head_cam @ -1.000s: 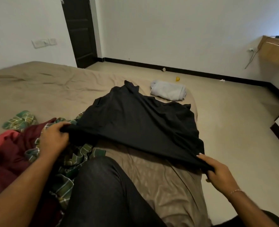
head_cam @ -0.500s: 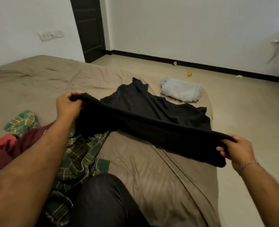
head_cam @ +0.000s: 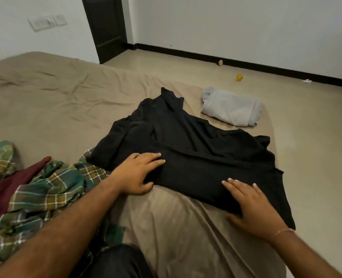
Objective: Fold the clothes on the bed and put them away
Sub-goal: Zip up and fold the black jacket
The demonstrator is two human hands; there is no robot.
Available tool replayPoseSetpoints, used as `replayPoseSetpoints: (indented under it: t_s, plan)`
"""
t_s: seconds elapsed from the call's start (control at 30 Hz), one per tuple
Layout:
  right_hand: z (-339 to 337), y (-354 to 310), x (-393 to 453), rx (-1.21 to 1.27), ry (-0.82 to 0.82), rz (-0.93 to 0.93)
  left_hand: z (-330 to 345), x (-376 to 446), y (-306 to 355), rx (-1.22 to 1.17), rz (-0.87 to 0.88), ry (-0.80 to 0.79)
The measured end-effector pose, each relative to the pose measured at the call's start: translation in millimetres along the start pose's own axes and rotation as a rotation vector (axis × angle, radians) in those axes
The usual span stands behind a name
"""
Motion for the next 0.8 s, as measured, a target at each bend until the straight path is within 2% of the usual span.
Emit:
replayPoseSetpoints:
  t_s: [0.03,0.07,0.17,0.3,0.4,0.53,0.63,0.8]
  plan:
    - [11,1,3,-0.044,-0.071,0.017,13,-6,-3,0.023,-0.006,-0.036]
    - [14,3,7,-0.066,-0.082,0.045,16,-8,-10,0.026,-0.051,-0.004]
    - [11,11,16,-0.041,-0.020,0.104,3,-9,-45,0.109,-0.261,0.125]
    - [10,30,13,-0.072,-0.062,0.168,-19,-26,-88,0.264,-0.489,0.109]
    - [3,57,5,-0.058,-0.030,0.275,-41,-41,-111,0.244,-0.617,0.128]
    - [-6,85,-20,-0.099,-0.001,0.312,-68,-54,-112,0.245,-0.552,0.141]
    - [-6,76,-40,-0.097,-0.027,0.225,-83,-78,-102,0.173,-0.472,0.147]
    - [-4,54,-72,-0.100,-0.077,0.199,-82,-128,-89,0.079,-0.470,0.080]
Point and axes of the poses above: each hand's wrist, its own x-axis towards the middle knuckle, its own z-axis out of the palm, y = z × x, the point moved 5 cm from there along x, towards the middle knuckle, and after that the axes turned 4 degrees about y, right-handed, at the moved point
